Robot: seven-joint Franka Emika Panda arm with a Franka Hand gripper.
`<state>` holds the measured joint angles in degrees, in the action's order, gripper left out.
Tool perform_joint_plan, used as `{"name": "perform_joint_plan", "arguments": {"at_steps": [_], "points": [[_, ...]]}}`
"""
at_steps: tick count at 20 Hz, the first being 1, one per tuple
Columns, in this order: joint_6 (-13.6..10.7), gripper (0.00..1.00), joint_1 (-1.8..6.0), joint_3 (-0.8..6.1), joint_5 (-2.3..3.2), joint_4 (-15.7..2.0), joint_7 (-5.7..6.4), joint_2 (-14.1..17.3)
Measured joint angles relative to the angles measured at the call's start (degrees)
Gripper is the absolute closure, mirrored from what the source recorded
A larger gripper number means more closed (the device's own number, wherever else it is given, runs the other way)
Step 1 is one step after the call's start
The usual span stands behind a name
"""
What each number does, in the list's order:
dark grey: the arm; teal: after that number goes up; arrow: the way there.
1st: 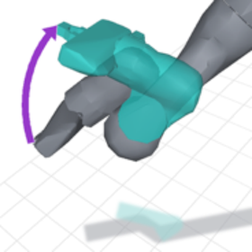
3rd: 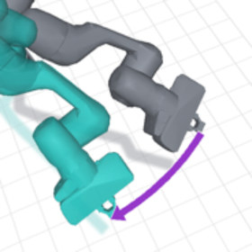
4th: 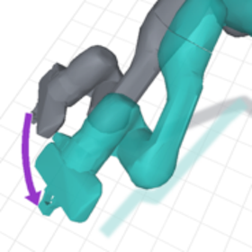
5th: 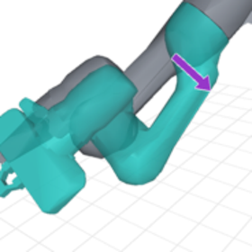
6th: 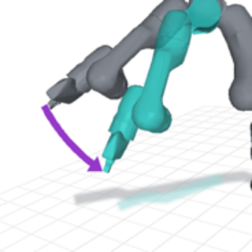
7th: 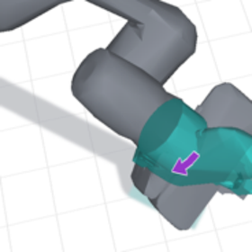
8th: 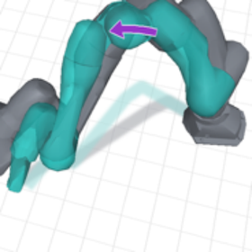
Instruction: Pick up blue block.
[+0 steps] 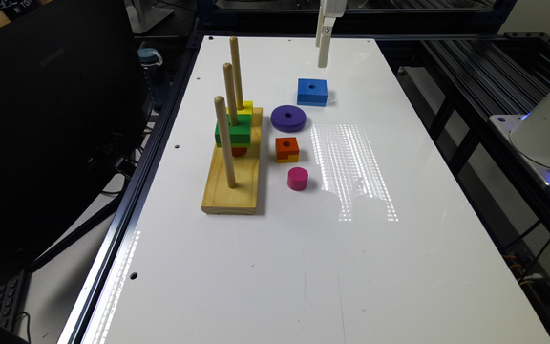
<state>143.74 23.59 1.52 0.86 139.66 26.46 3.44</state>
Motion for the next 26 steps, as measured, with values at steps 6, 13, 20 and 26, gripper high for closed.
{"name": "perform_joint_plan", "arguments": {"at_steps": [6, 13, 20, 26], "points": [[0.00, 0.00, 0.01, 0.00, 0.00, 0.00, 0.00, 0.01], [2.23, 0.00, 0.03, 0.00, 0.00, 0.01, 0.00, 2.73], [2.52, 0.00, 0.17, 0.00, 0.00, -0.06, -0.04, 3.00], [2.52, 0.00, 0.20, 0.00, 0.00, -0.12, -0.06, 3.00]]}}
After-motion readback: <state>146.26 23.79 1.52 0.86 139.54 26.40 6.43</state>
